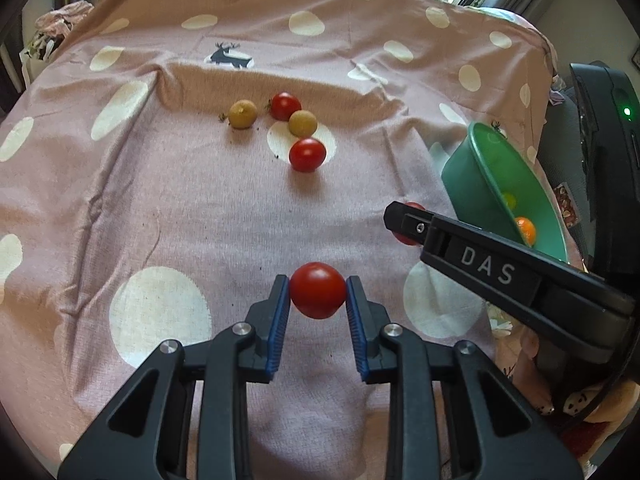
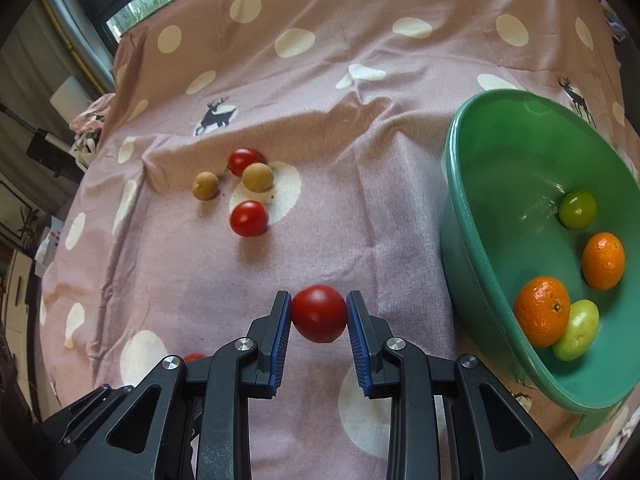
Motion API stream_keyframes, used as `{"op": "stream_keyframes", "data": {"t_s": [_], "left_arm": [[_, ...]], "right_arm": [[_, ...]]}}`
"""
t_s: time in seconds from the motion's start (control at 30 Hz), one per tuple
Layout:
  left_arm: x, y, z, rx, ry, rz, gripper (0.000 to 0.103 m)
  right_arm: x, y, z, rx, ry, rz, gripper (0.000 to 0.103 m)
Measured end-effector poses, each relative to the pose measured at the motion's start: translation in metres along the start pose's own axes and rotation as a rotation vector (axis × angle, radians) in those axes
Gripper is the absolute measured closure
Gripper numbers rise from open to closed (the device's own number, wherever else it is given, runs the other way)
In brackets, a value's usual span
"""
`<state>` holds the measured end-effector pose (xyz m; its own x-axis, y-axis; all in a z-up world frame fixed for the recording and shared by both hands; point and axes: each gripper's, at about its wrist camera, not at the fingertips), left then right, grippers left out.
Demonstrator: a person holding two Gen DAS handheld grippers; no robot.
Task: Organize fruits
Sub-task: 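Close the right tool on the red cherry tomato, then lift the cherry tomato with the right tool and carry it over the bowl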
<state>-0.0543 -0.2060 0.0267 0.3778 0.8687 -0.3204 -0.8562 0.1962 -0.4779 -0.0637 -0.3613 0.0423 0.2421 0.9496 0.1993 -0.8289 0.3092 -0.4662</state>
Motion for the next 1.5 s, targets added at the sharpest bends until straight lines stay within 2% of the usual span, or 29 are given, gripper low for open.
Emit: {"op": "stream_keyframes", "data": {"t_s": [0.17,0.3,0.5,0.67,0.8,0.9,1.23,1.5], "left_arm": [[-0.005,-0.002,0.012,-0.073,-0.025,-0.018,0.075],[-0.01,-0.003,0.022,-0.142,-0.061,-0.041,0.075],[-0.026,-0.006,0.03,-0.201,-0.097,-0.099,0.075],[-0.038,-0.012,0.034,-0.222,-0.073,-0.116,0.075],[-0.057,-0.018,0.037,-0.254,-0.102,-0.15,0.075],[-0.072,-0.023,0.038,-0.262,-0.078,-0.176,0.075],[-0.115,-0.037,0.025,-0.26,-0.008,-0.254,0.075],[-0.14,-0.045,0.004,-0.205,0.119,-0.299,0.075]], "right_arm": [[0.002,-0.002,0.017,-0.052,-0.059,0.002,0.073],[0.003,-0.003,0.031,-0.097,-0.075,0.011,0.073],[-0.006,-0.005,0.056,-0.185,-0.106,-0.016,0.073],[-0.022,-0.004,0.076,-0.247,-0.101,-0.057,0.073],[-0.036,-0.004,0.084,-0.283,-0.069,-0.099,0.073],[-0.05,-0.004,0.089,-0.297,-0.079,-0.142,0.073],[-0.101,0.002,0.101,-0.342,-0.002,-0.306,0.073],[-0.133,0.009,0.101,-0.331,0.094,-0.408,0.073]]}}
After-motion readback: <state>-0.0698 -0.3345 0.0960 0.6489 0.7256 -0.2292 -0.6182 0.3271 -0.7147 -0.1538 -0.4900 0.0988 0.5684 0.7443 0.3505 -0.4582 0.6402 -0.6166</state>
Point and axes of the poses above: each gripper's, at about its wrist camera, not at the fingertips, and z roughly against the way its jaws point, x to its left, y to its underside, and after that the axes turned 1 degree about x, right-handed
